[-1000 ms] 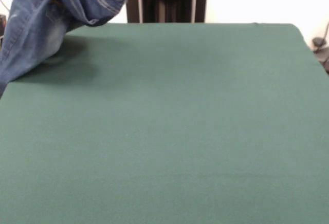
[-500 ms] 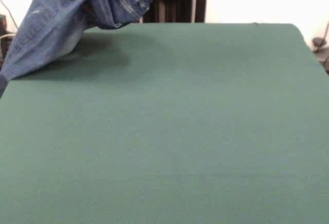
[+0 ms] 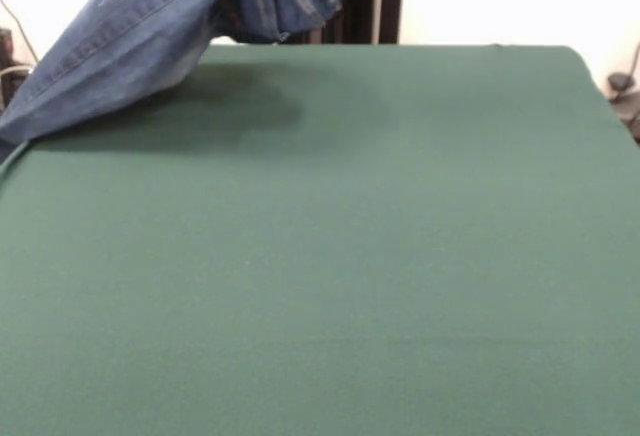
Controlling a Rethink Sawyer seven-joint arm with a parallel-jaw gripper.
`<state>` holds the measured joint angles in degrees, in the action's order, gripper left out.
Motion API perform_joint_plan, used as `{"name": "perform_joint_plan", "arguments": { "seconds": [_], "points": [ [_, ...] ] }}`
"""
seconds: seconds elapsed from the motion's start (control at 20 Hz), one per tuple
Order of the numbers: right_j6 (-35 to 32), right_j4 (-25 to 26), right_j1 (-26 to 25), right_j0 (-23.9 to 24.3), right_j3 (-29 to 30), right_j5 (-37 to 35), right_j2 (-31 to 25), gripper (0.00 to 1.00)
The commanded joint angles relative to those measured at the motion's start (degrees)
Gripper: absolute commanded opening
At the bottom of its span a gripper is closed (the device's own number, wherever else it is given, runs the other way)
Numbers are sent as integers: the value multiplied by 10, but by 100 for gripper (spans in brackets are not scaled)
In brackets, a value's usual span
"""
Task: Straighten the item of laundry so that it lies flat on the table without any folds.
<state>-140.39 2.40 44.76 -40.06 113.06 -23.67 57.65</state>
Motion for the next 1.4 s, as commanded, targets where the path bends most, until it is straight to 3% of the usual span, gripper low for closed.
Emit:
{"name": "perform_joint_plan", "arguments": {
  "seconds": [0.05,0.2,0.4,1.0,1.4],
  "points": [
    [-219,-76,-73,-75,-60,-85,46,0],
    [-225,-87,-109,-99,-78,-112,74,0],
    [-216,-95,-116,-109,-95,-140,84,0],
    [-220,-107,-142,-86,-51,-67,59,0],
    [-257,-151,-202,-121,-87,-128,73,0]
  ]
}}
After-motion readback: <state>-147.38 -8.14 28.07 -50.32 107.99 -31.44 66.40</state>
